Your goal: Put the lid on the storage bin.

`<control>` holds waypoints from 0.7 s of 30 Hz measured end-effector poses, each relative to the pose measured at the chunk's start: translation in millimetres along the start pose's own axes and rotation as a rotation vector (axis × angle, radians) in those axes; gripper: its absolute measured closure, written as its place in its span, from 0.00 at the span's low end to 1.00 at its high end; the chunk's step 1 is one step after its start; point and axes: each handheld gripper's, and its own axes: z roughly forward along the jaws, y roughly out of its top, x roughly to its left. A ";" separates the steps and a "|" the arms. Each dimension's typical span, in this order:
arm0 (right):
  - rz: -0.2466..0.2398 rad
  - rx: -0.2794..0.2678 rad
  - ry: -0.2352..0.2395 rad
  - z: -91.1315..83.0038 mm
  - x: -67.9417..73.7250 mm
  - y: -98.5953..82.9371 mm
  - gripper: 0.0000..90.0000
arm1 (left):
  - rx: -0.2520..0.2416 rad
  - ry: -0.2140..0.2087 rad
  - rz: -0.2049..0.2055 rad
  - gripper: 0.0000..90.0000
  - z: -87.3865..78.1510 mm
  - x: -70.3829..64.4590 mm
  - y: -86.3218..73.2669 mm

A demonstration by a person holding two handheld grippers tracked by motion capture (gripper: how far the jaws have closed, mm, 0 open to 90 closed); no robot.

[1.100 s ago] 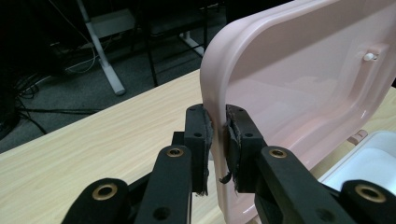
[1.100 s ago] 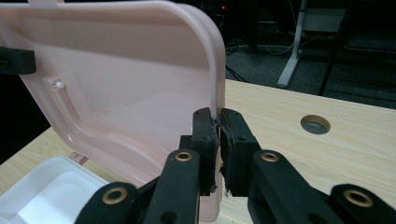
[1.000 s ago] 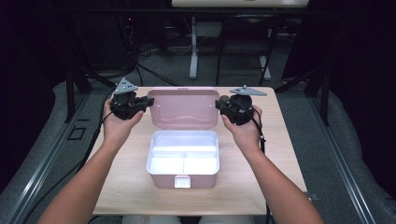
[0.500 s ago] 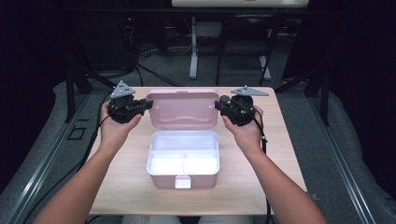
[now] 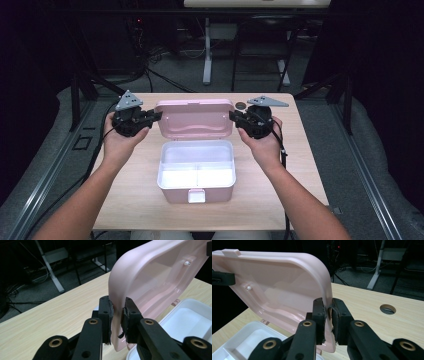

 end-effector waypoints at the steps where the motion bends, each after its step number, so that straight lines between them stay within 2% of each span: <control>1: -0.002 0.001 0.001 -0.5 0.2 -0.1 0.90 | -0.001 0.000 -0.001 0.88 -0.4 -0.5 -0.3; 7: -0.012 0.000 0.008 -4.4 2.1 -1.8 0.90 | -0.001 0.010 0.022 0.89 -2.6 -3.2 -1.5; 11: -0.024 -0.001 0.007 -6.8 4.2 -3.6 0.89 | -0.010 -0.005 0.006 0.89 -4.1 -2.2 -3.8; 21: -0.034 -0.002 0.012 -11.9 6.8 -8.1 0.89 | -0.012 -0.009 0.025 0.88 -9.7 -6.9 -7.1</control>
